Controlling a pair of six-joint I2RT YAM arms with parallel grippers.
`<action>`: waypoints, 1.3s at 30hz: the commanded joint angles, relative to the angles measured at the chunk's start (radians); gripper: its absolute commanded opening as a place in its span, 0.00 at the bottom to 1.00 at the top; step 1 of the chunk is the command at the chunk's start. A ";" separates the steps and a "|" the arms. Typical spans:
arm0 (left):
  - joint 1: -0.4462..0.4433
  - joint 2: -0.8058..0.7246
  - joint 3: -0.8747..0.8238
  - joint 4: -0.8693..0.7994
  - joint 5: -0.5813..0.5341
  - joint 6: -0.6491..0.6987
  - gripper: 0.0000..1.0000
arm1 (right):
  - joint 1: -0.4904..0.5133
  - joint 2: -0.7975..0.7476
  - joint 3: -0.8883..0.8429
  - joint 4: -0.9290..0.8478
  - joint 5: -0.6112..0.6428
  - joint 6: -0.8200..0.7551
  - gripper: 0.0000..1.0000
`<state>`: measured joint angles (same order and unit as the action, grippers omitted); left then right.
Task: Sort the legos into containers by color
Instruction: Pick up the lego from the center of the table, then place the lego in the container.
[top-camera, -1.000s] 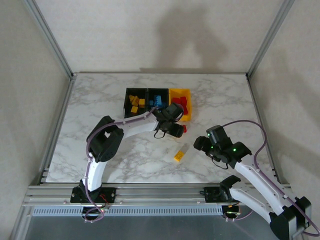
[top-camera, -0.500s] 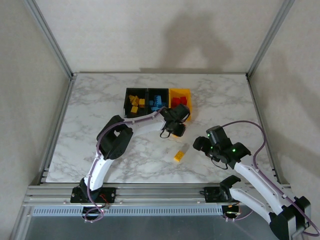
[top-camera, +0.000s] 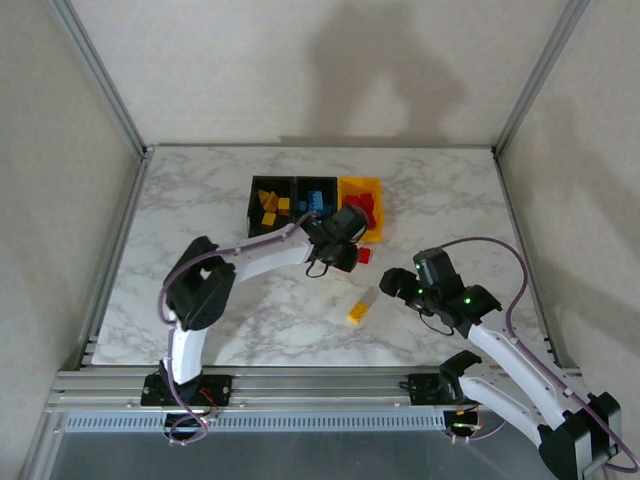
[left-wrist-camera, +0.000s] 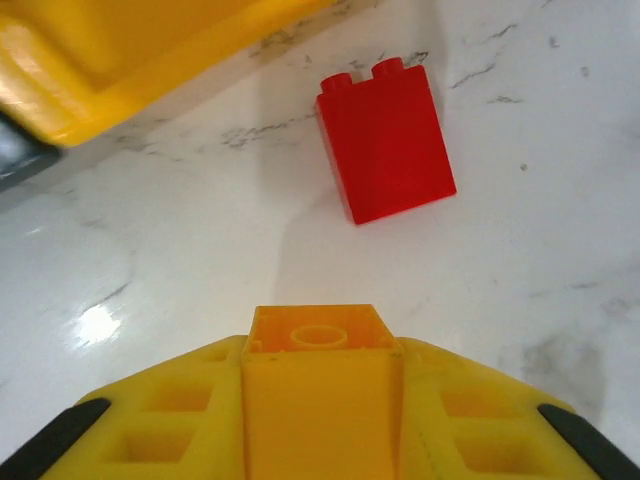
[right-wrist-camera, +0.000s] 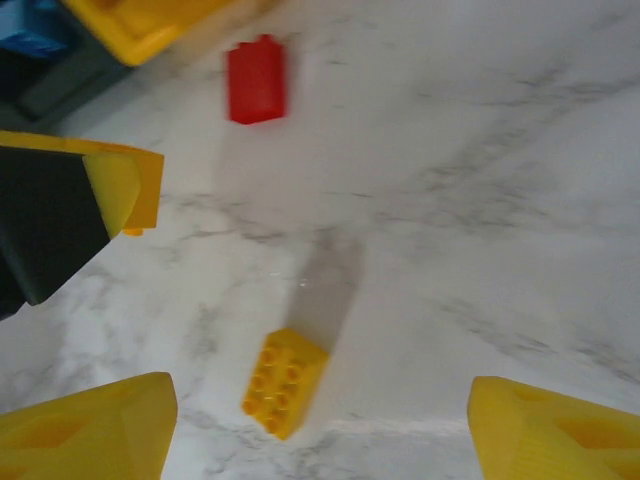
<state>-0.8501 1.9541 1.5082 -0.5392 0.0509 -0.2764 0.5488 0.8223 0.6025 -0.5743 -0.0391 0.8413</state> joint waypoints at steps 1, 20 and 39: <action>0.024 -0.126 -0.053 -0.004 -0.059 -0.034 0.24 | 0.045 0.031 0.047 0.147 -0.101 -0.078 0.76; 0.425 -0.257 -0.142 0.020 -0.072 -0.048 0.25 | 0.276 0.441 0.313 0.381 -0.110 -0.148 0.75; 0.489 -0.055 -0.078 0.132 0.020 -0.118 0.28 | 0.279 0.313 0.231 0.298 -0.011 -0.119 0.75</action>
<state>-0.3752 1.8885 1.4010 -0.4435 0.0429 -0.3660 0.8188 1.1622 0.8547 -0.2504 -0.0826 0.7185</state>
